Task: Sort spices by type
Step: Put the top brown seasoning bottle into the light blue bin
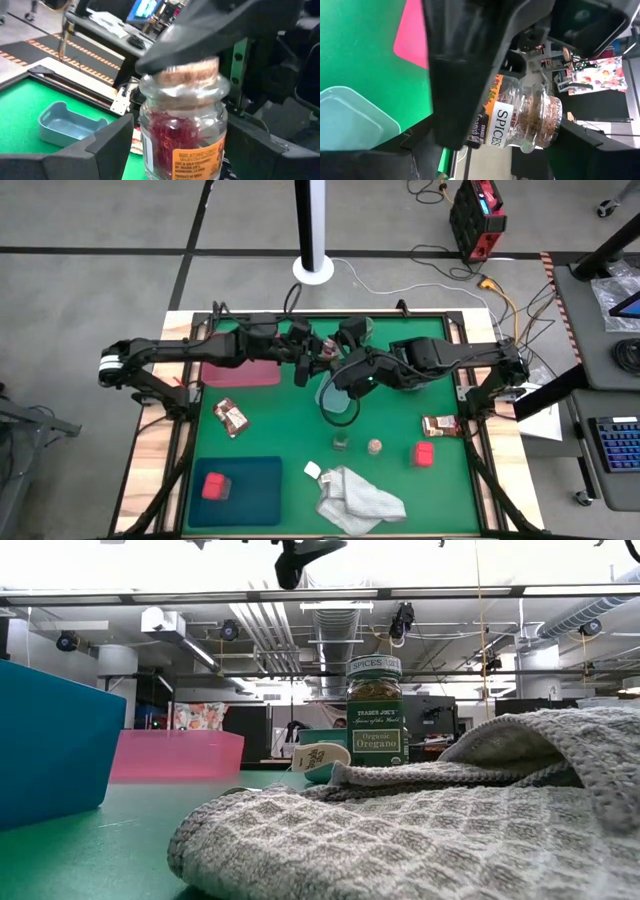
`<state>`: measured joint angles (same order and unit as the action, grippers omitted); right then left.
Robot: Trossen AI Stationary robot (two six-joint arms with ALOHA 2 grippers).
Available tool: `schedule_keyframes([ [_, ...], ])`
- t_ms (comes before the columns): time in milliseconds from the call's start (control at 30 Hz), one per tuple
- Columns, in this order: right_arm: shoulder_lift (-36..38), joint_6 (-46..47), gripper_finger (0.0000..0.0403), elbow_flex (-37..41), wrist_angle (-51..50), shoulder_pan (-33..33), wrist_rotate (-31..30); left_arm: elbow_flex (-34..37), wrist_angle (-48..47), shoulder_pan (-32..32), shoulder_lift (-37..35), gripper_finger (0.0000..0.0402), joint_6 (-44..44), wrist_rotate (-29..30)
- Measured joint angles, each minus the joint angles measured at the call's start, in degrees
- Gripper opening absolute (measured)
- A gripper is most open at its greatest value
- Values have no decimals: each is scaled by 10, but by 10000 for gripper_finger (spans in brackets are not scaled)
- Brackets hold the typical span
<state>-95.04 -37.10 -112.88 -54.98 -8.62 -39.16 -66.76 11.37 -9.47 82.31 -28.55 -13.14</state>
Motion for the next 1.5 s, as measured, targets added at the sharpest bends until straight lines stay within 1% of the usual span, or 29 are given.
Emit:
schedule_keyframes([
  [133, 0, -5, 269, 0, -1, 0, 0, -6, 2, 0, 11, 242, 1, 0],
  [200, 0, -4, 271, 0, 1, 0, 0, -13, 2, 0, 13, 217, 8, 0],
  [300, 0, -7, 279, 0, 2, 0, -2, -21, -1, 0, 13, 167, 16, 1],
  [500, 1, 6, 285, 0, 3, 0, -4, -36, -29, -1, 10, 166, 35, -1],
  [633, 1, 48, 288, -5, 0, 0, -2, -36, -34, -3, 6, 166, 41, 0],
  [800, 1, 122, 315, -24, -1, 1, 3, -35, -33, -20, -4, 166, 61, 2],
  [967, 2, 161, 341, -51, -19, 2, 5, -39, -35, -35, -24, 166, 70, 3],
  [1067, 3, 186, 348, -68, -40, 1, 6, -39, -73, -47, -49, 166, 110, 4],
  [1167, 13, 222, 348, -82, -55, 4, 13, -38, -127, -50, -74, 166, 196, 5],
  [1233, 25, 254, 347, -87, -51, 12, 49, -38, -152, -46, -90, 166, 261, 3],
  [1300, 39, 293, 345, -87, -38, 27, 103, -38, -168, -38, -98, 166, 304, 2],
  [1400, 54, 333, 346, -87, -1, 56, 198, -38, -176, -30, -99, 166, 321, 2],
  [1500, 56, 347, 349, -85, 63, 78, 287, -38, -163, -22, -97, 166, 321, 2],
])
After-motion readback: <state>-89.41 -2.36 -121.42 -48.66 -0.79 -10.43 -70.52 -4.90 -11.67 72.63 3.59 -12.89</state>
